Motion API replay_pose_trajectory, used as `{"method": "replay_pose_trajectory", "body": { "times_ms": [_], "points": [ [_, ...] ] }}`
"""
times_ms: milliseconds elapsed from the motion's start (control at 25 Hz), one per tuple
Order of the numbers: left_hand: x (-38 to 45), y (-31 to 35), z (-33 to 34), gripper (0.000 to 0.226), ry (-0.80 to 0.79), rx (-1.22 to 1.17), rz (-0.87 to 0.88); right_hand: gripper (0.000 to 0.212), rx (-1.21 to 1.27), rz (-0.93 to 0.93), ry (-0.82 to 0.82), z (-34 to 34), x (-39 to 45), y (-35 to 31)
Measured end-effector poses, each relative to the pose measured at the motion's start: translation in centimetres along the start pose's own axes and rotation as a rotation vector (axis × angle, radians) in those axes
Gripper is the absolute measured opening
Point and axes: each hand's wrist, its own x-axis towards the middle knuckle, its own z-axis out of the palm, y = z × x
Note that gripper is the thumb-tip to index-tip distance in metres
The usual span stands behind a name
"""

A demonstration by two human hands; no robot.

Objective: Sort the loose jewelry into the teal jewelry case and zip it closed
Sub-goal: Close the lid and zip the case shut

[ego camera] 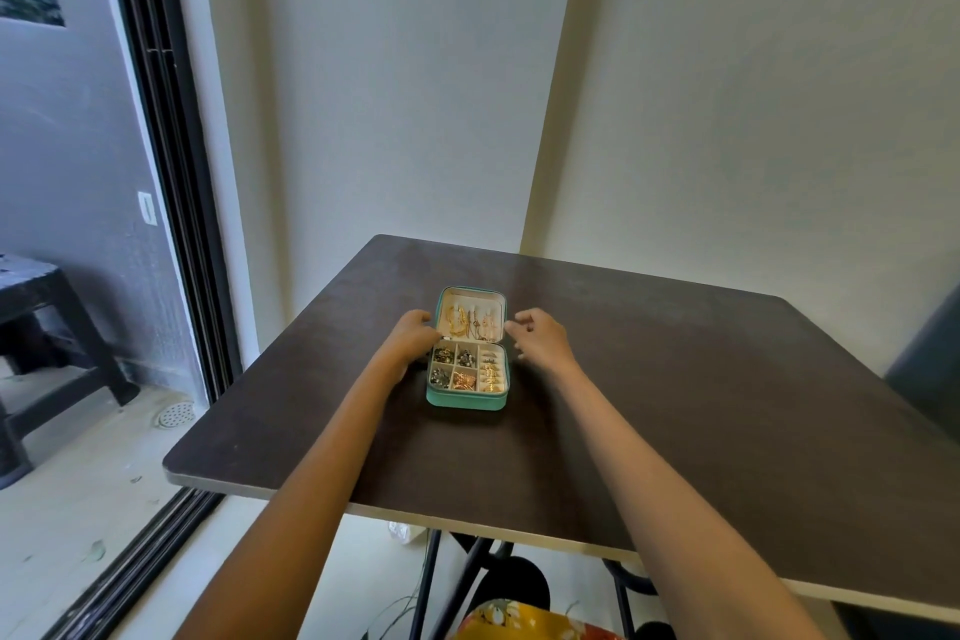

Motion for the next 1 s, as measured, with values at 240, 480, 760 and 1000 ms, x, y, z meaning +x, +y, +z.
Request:
{"method": "replay_pose_trajectory", "body": {
  "times_ms": [240, 480, 760, 1000],
  "points": [
    [1.2, 1.0, 1.1, 0.023, -0.008, -0.048, -0.063, 0.035, 0.043, 0.126, -0.044, 0.2, 0.8, 0.9],
    [2.6, 3.6, 5.2, 0.028, -0.110, 0.003, -0.005, 0.037, 0.070, 0.111, 0.073, -4.7, 0.7, 3.6],
    [5.4, 6.7, 11.1, 0.032, -0.244, 0.022, 0.115, 0.028, 0.192, 0.141, 0.214, -9.9, 1.2, 8.8],
    [6.9, 5.4, 13.8, 0.029, -0.311, -0.237, 0.199, 0.030, 0.452, 0.105, 0.235, -11.0, 1.3, 11.0]
  ]
}}
